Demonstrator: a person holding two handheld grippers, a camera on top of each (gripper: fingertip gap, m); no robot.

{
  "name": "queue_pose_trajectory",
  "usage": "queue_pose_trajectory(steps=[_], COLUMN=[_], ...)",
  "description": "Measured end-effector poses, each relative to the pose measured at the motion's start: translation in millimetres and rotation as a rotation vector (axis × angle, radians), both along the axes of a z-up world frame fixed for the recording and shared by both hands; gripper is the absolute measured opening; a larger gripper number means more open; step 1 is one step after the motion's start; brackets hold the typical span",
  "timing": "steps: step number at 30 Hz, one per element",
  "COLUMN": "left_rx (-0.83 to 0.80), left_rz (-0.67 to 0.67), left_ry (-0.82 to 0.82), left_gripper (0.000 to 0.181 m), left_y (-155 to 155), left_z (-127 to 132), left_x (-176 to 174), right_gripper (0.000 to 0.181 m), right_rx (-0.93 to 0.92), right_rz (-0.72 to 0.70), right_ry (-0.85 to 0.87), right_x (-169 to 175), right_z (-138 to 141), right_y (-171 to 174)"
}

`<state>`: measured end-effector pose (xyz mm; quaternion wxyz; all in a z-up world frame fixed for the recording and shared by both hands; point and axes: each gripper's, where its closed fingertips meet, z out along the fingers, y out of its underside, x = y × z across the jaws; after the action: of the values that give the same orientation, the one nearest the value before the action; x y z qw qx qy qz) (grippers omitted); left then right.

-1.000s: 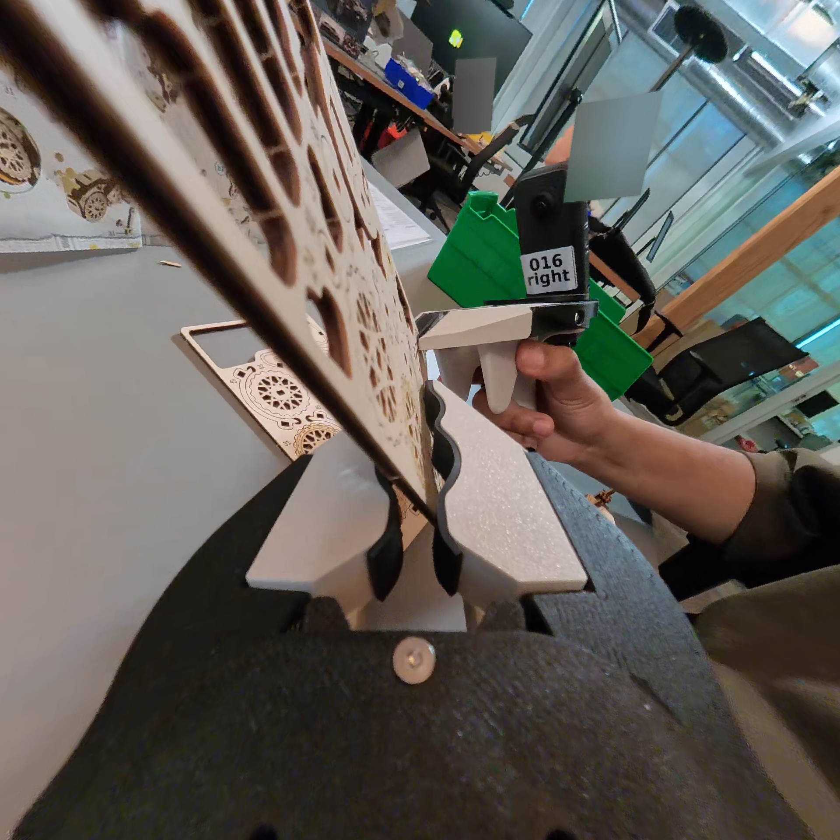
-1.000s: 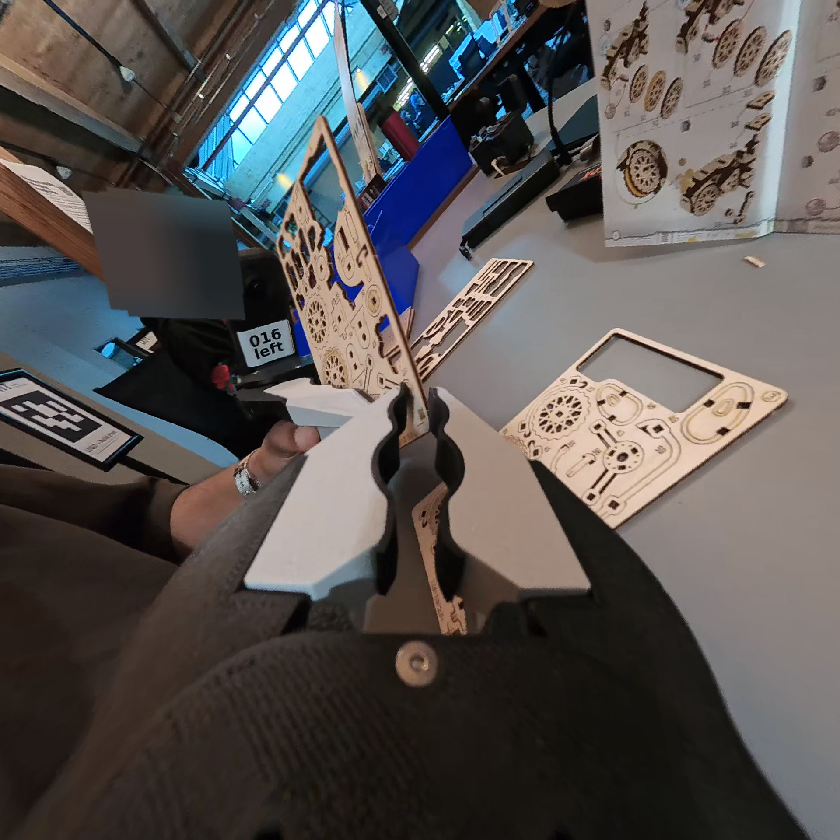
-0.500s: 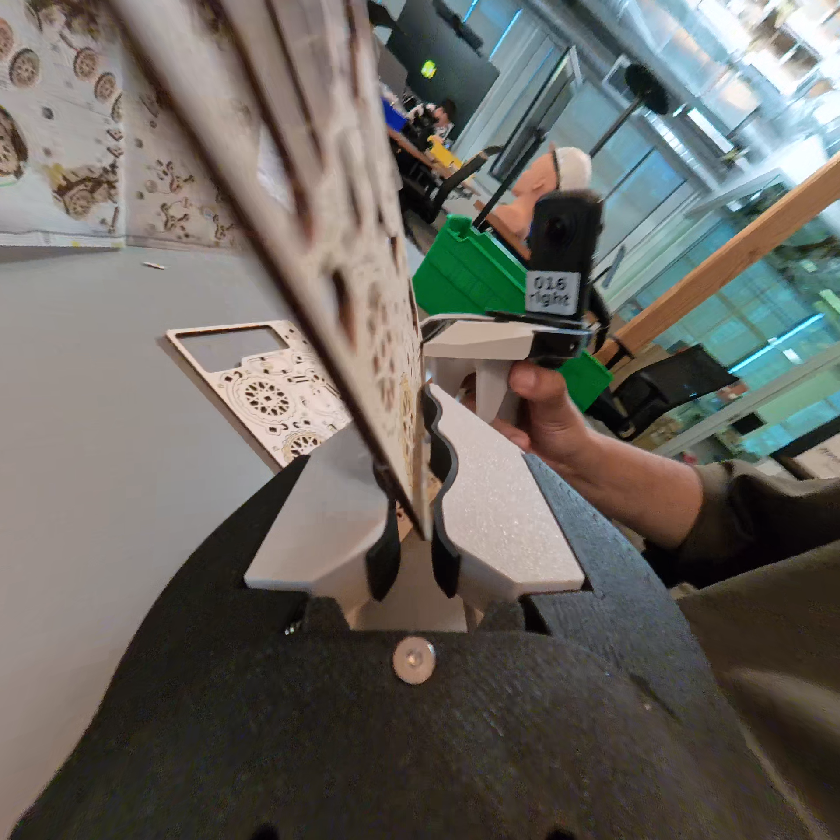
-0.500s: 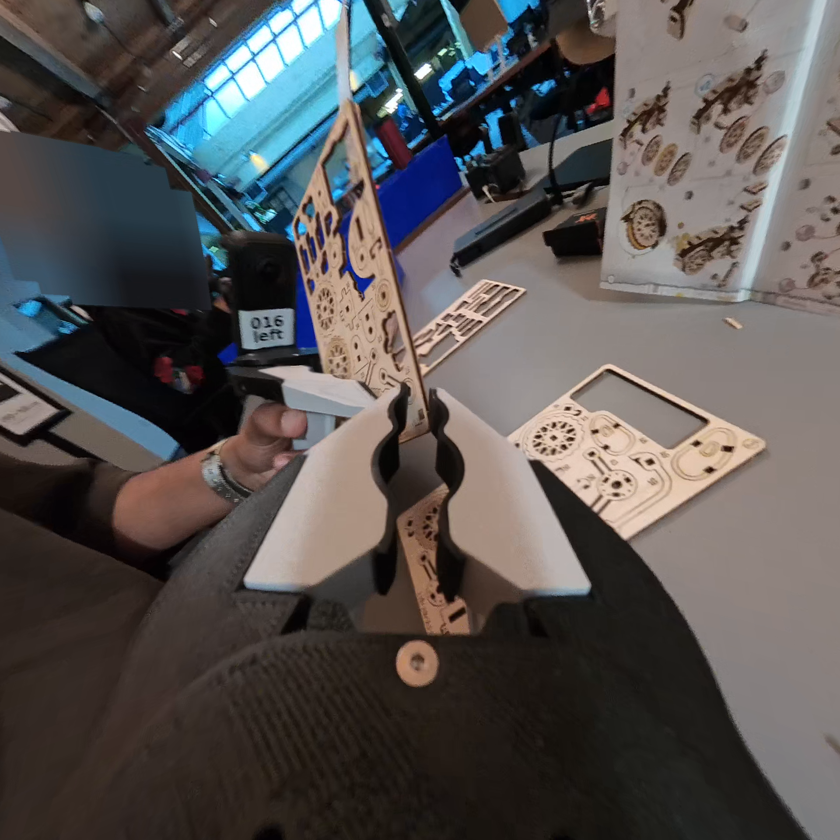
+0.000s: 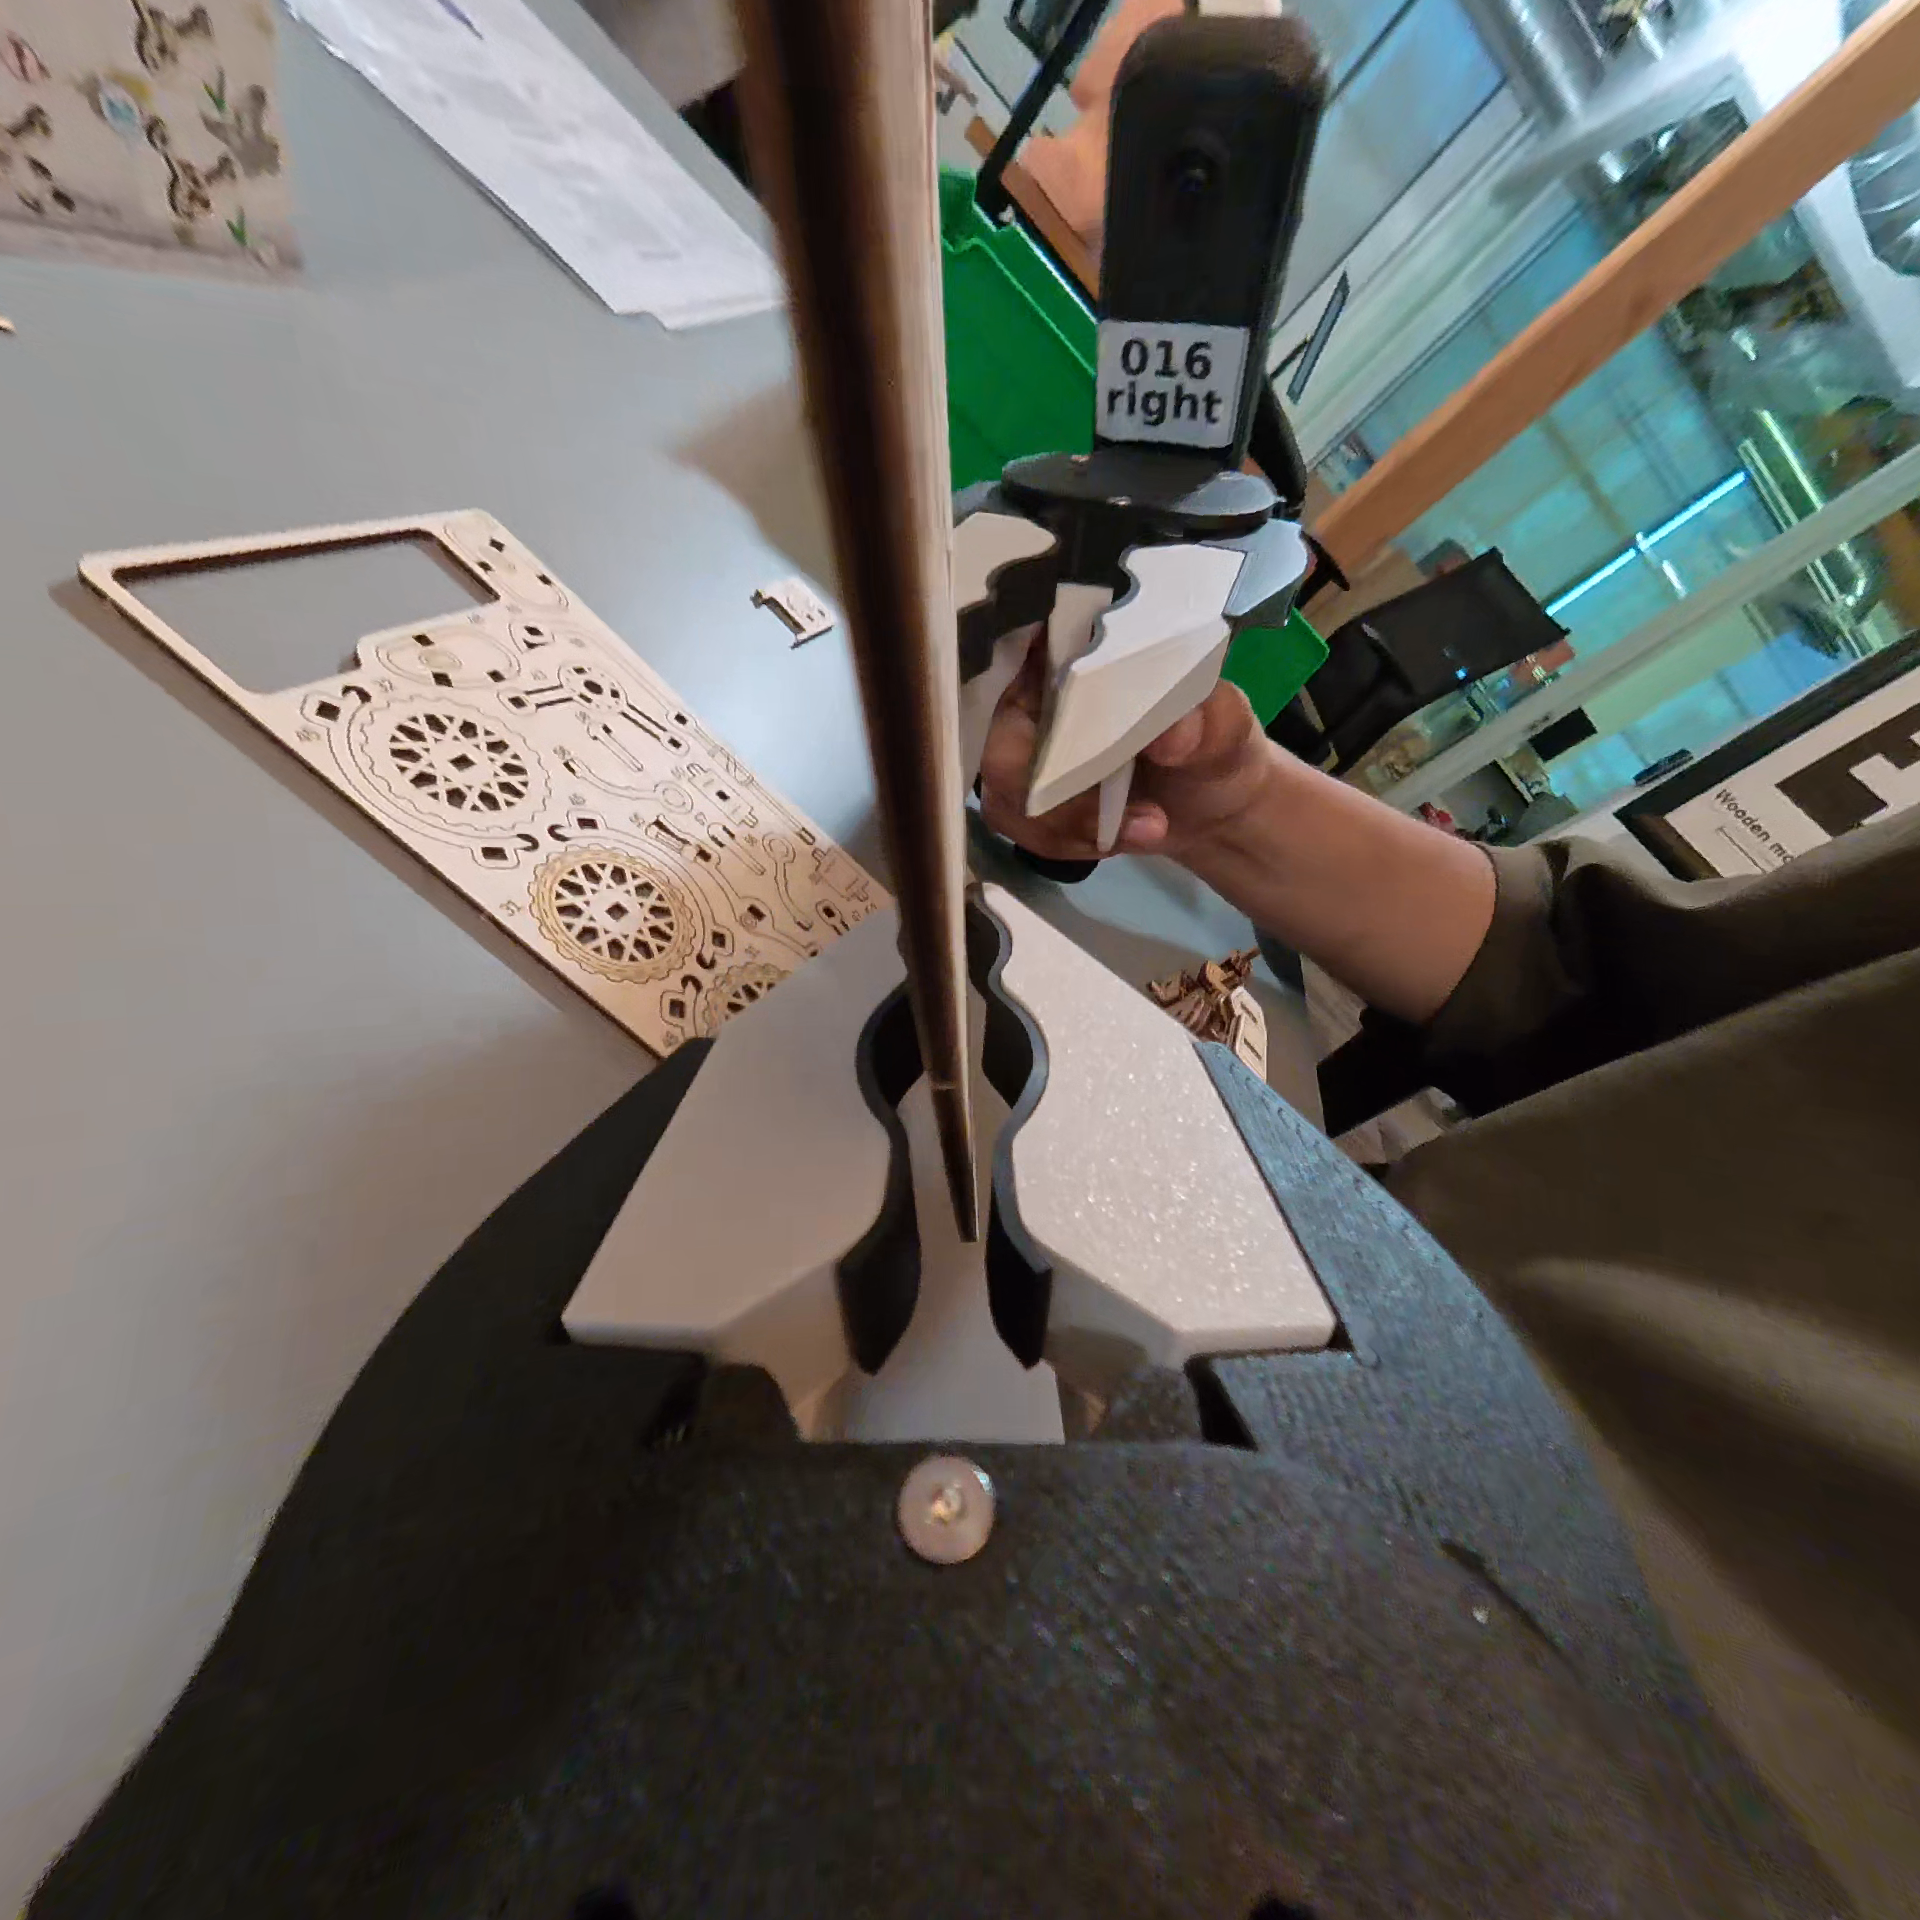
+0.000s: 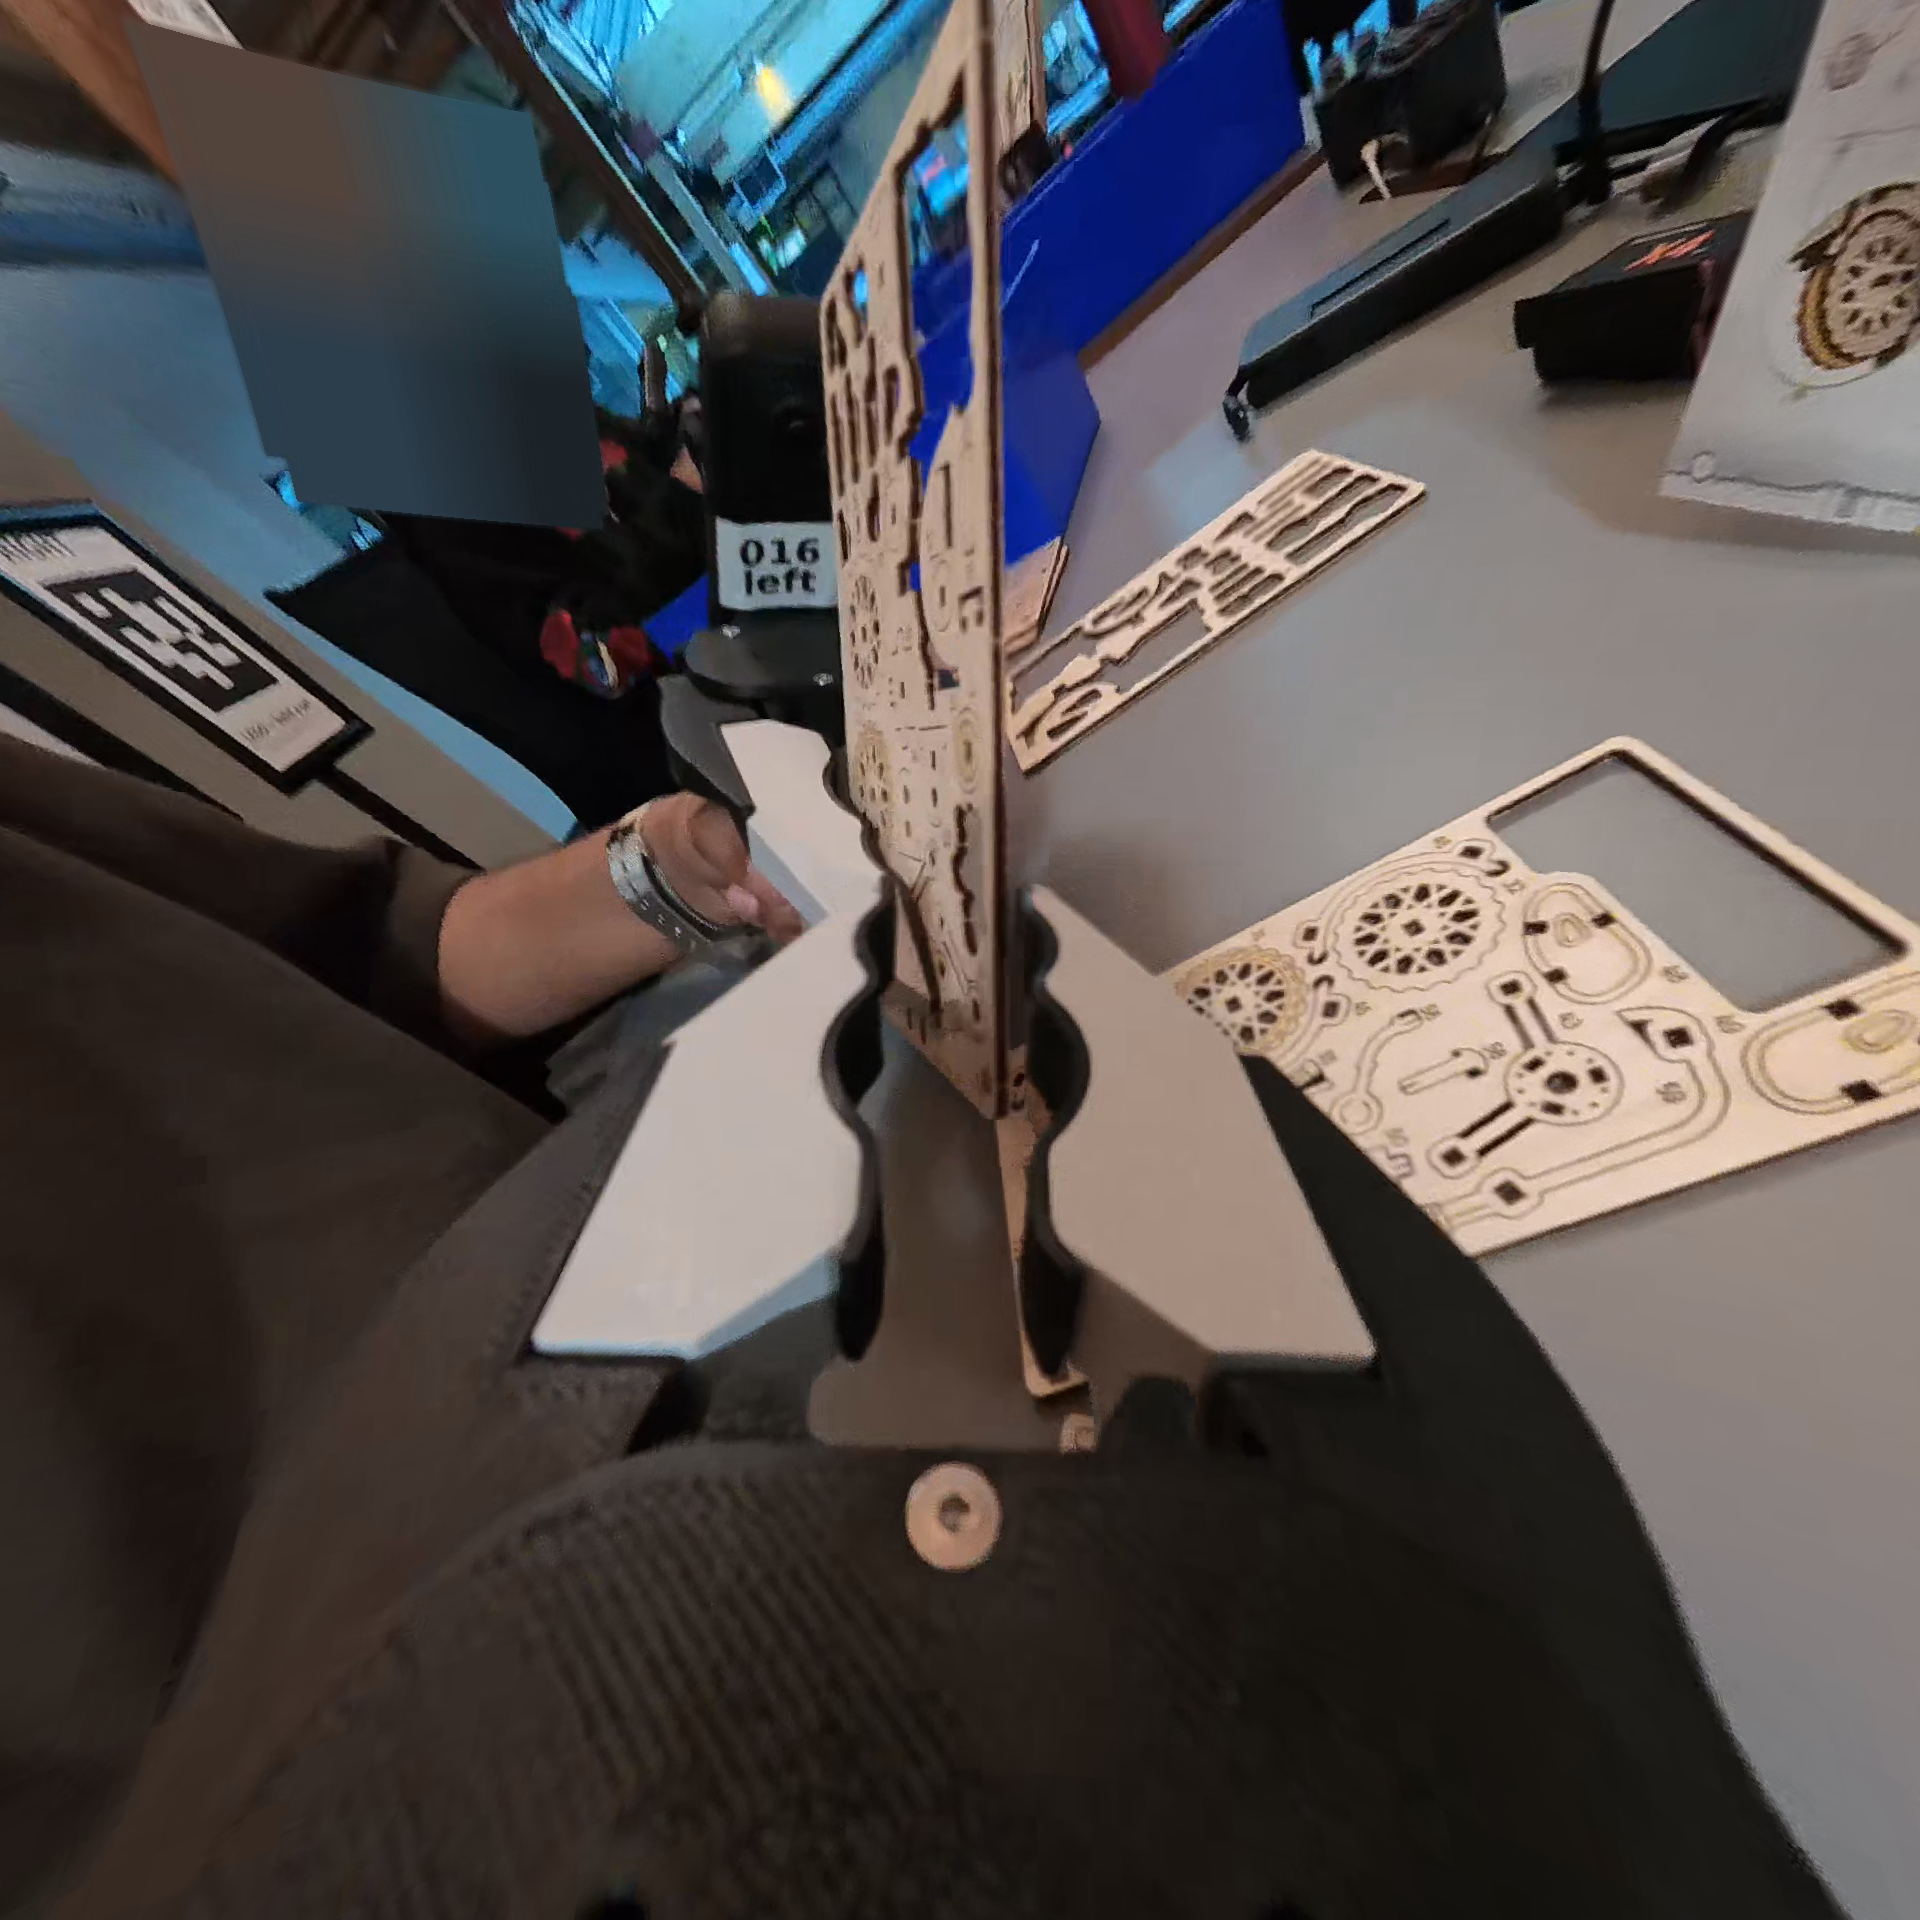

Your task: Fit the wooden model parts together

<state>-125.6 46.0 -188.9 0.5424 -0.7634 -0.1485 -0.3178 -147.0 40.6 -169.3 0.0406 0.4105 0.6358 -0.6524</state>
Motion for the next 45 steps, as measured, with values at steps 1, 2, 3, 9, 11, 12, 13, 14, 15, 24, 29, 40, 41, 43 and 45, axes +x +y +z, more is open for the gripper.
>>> queue_pose_trajectory(steps=[1, 2, 3, 9, 11, 12, 13, 14, 15, 24, 29, 40, 41, 43, 45], left_rx=[-0.008, -0.015, -0.021, -0.027, -0.041, -0.046, -0.046, -0.046, -0.049, -0.138, -0.195, -0.247, -0.263, -0.263, -0.267], left_rz=[-0.009, -0.018, -0.021, -0.048, -0.052, -0.053, -0.050, -0.049, -0.048, -0.078, -0.110, -0.106, -0.097, -0.090, -0.086], left_ry=[-0.006, -0.013, -0.017, -0.040, -0.041, -0.038, -0.036, -0.036, -0.037, 0.008, 0.028, 0.023, 0.032, 0.039, 0.039], left_gripper=[0.000, 0.000, 0.000, 0.000, 0.000, 0.000, 0.000, 0.000, 0.000, 0.000, 0.000, 0.002, 0.000, 0.000, 0.000], left_y=[-0.1, -0.2, 0.0, -1.3, -1.2, -1.0, -1.0, -1.1, -1.0, -2.5, -3.2, -3.3, -3.3, -3.4, -3.6], left_z=[-1.3, -2.3, -3.4, -4.1, -6.4, -7.1, -7.1, -7.2, -7.6, -20.5, -29.2, -37.2, -39.6, -39.5, -40.1], left_x=[1.5, 3.1, 3.6, 7.3, 8.3, 8.5, 8.3, 8.1, 7.9, 14.3, 21.0, 20.6, 19.7, 19.1, 18.5], right_gripper=[0.016, 0.013, 0.013, 0.010, 0.011, 0.011, 0.010, 0.010, 0.010, 0.012, 0.012, 0.014, 0.015, 0.015, 0.015], right_rx=[0.036, 0.079, 0.121, 0.120, 0.126, 0.129, 0.129, 0.131, 0.136, 0.179, 0.225, 0.364, 0.391, 0.412, 0.418], right_rz=[0.005, 0.010, 0.017, 0.061, 0.066, 0.068, 0.069, 0.069, 0.069, 0.104, 0.161, 0.156, 0.152, 0.146, 0.142], right_ry=[0.002, 0.009, 0.016, 0.020, 0.005, 0.001, 0.002, 0.002, 0.001, -0.060, -0.087, -0.054, -0.049, -0.027, -0.025], right_x=[0.9, 1.8, 2.7, 8.4, 8.8, 8.8, 8.9, 8.8, 8.6, 12.9, 21.1, 20.3, 19.8, 19.4, 18.9], right_z=[-3.4, -7.6, -11.9, -12.6, -15.3, -16.2, -16.1, -16.1, -16.7, -29.0, -37.5, -49.8, -52.4, -52.5, -52.8], right_y=[-2.0, -3.4, -4.5, -6.1, -5.4, -5.1, -5.1, -5.2, -5.0, -2.0, -3.4, -1.7, -1.5, -1.5, -1.6])
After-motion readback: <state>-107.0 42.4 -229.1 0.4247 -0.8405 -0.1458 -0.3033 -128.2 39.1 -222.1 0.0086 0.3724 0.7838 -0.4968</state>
